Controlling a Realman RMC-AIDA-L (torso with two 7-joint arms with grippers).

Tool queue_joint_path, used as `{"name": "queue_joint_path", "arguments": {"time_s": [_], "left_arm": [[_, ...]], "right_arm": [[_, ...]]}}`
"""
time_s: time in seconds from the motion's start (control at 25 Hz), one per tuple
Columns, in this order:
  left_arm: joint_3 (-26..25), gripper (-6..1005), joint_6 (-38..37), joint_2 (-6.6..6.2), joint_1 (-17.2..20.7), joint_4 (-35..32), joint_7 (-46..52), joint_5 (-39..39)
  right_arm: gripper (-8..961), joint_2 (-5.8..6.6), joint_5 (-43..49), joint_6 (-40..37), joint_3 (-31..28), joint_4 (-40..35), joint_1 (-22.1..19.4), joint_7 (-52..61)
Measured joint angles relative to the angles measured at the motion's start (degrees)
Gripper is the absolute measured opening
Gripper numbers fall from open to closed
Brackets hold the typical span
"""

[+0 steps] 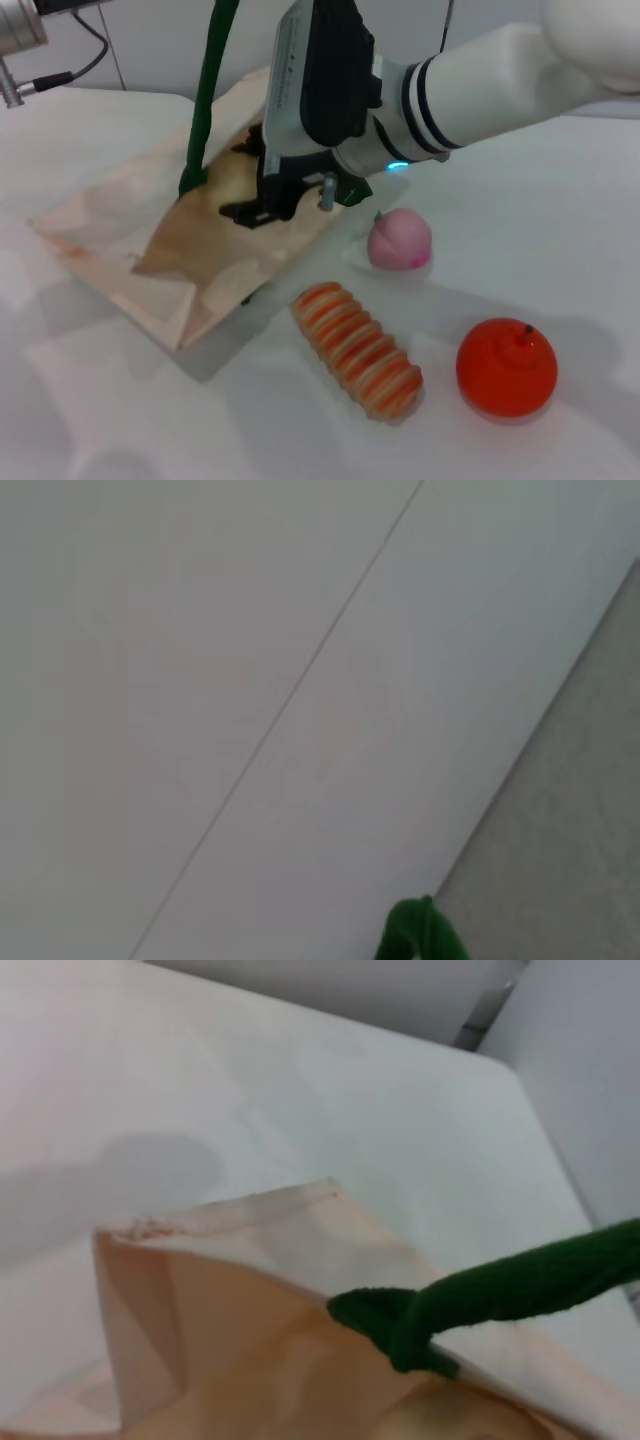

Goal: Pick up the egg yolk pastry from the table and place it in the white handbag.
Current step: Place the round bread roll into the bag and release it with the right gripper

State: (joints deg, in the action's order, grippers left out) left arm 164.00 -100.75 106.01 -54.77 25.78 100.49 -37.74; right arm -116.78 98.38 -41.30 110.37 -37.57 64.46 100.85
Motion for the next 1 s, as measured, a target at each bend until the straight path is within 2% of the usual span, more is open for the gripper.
{"name": "queue_joint_path", "arguments": {"time_s": [0.28, 0.56, 1.0], "left_arm": [[-0.01, 120, -1.26, 0.05, -0.50, -0.02, 0.86, -1.31], [0.00, 120, -2.81, 0.00, -0.90, 0.15, 1.31, -2.98], [0.01, 120, -2.84, -0.04, 0.58, 0.22, 1.03, -5.07]], "right_arm": [[693, -0.42, -1.07, 12.03, 5.01, 2.47, 0.14, 0.22], [694, -0.41, -3.93, 19.83, 5.84, 6.87, 0.68, 0.17], [687, -0.46, -3.94, 20.80, 7.53, 4.97, 0.15, 0.22]]}}
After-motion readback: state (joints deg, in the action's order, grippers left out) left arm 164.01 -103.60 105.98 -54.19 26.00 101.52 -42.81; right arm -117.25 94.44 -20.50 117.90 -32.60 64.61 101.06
